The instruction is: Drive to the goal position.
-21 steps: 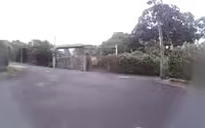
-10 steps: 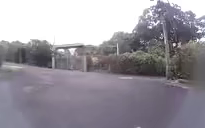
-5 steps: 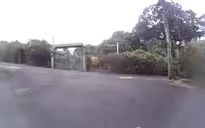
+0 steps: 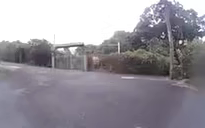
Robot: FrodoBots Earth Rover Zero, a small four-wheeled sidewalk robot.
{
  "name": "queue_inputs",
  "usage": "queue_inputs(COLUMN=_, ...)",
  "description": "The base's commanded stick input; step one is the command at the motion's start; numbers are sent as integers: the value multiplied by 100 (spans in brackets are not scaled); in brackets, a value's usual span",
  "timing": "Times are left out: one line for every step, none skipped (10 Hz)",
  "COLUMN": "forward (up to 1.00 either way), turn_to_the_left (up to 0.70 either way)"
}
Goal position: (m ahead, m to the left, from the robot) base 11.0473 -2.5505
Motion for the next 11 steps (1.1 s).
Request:
queue_inputs(forward=50, turn_to_the_left=0)
queue_inputs(forward=50, turn_to_the_left=0)
queue_inputs(forward=50, turn_to_the_left=0)
queue_inputs(forward=50, turn_to_the_left=0)
queue_inputs(forward=50, turn_to_the_left=0)
queue_inputs(forward=50, turn_to_the_left=0)
queue_inputs(forward=50, turn_to_the_left=-1)
queue_inputs(forward=50, turn_to_the_left=-8)
queue_inputs(forward=50, turn_to_the_left=-14)
queue_inputs(forward=50, turn_to_the_left=-20)
queue_inputs(forward=50, turn_to_the_left=-27)
